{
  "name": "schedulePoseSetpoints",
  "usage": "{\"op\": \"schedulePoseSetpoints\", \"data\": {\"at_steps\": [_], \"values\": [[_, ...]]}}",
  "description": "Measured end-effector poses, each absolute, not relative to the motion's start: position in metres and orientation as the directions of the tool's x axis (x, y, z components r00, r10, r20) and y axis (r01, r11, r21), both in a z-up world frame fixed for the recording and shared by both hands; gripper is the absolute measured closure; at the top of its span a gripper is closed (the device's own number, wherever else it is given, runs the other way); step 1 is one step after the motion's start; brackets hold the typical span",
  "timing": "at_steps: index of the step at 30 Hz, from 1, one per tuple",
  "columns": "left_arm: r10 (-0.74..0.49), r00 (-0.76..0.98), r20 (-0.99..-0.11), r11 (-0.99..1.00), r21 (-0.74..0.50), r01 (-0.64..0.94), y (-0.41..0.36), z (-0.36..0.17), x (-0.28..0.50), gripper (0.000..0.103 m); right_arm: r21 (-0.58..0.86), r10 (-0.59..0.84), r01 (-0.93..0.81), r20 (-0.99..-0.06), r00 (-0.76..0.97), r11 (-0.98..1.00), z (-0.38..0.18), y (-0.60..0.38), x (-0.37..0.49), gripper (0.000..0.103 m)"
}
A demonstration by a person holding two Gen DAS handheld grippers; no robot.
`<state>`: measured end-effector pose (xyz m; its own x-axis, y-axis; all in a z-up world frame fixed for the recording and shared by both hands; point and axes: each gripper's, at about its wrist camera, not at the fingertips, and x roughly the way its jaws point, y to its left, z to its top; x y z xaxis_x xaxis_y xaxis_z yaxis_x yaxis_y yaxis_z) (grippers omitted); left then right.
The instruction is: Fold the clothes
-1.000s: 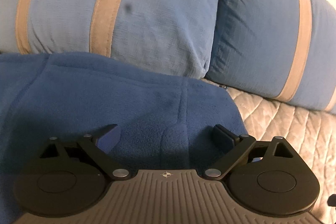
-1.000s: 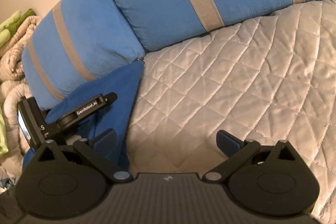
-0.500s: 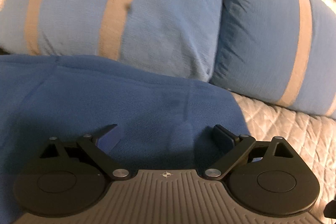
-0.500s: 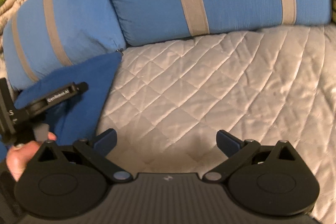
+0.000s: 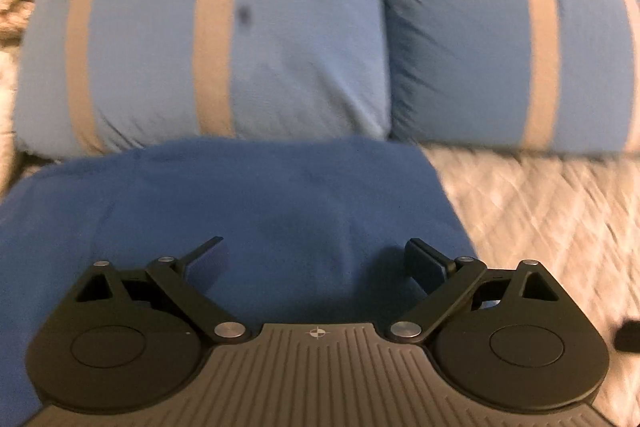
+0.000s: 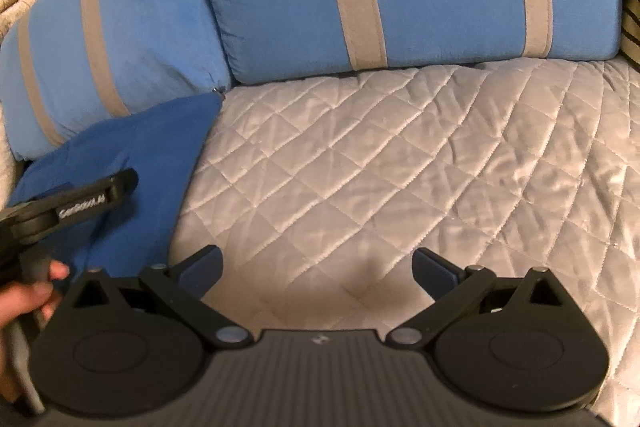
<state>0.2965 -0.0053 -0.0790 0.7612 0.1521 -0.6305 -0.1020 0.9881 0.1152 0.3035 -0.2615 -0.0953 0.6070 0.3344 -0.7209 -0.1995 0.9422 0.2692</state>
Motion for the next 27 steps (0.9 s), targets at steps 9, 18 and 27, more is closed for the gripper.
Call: {"op": "schedulePoseSetpoints", "data": {"at_steps": [9, 18, 27], "values": [[0.113, 0.643, -0.757, 0.993, 0.056, -0.108, -0.013, -0.085, 0.271, 0.005, 0.154, 0.222, -0.170, -0.815, 0.535, 0.973, -0.120, -0.265, 0.309, 0.001], [0.065, 0.658, -0.750, 0.995, -0.002, -0.099, -0.004, -0.083, 0.250, 0.005, 0.032, 0.168, -0.247, -0.817, 0.552, 0.968, -0.136, -0.265, 0.300, 0.001], [0.110, 0.682, -0.723, 0.992, 0.119, -0.035, -0.028, -0.094, 0.210, 0.000, 0.018, 0.163, -0.248, -0.801, 0.577, 0.969, -0.137, -0.265, 0.294, 0.001]]}}
